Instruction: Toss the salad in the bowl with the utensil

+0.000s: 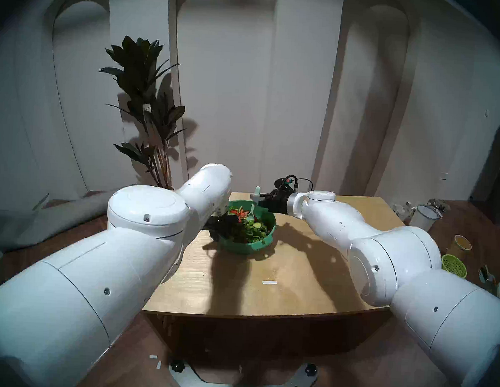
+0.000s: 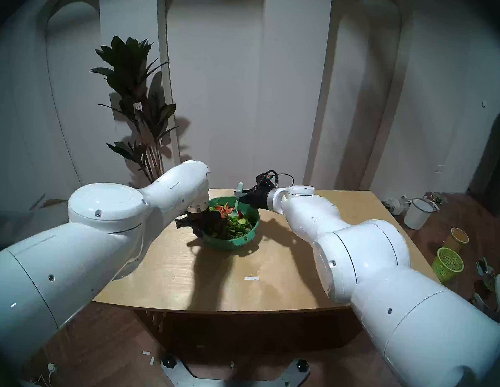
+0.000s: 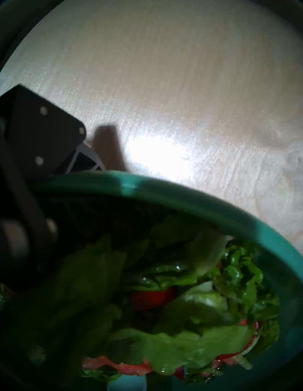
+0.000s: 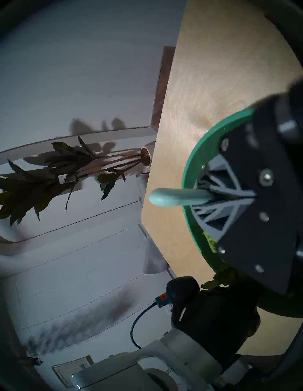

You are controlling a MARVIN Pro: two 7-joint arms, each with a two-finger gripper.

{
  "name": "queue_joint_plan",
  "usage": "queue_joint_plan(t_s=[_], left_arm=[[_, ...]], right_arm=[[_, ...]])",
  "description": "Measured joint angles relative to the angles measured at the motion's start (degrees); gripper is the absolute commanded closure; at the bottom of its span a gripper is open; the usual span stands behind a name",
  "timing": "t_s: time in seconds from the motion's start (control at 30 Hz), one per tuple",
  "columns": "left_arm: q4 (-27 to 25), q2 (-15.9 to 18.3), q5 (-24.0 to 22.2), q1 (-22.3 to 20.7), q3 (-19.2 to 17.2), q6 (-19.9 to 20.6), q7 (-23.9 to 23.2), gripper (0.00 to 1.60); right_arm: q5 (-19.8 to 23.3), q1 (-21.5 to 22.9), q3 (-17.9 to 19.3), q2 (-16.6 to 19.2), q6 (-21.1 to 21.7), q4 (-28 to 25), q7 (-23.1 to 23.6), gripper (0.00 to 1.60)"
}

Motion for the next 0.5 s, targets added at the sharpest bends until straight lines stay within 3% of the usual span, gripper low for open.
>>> queue_joint_plan(t_s=[0.5], left_arm=[[0.02,-0.19,0.69,-0.02,0.0,0.0,-0.06,1.6]], right_arm=[[-1.58,2.15,-1.98,0.47,-1.81,-3.77,8.84,1.6]])
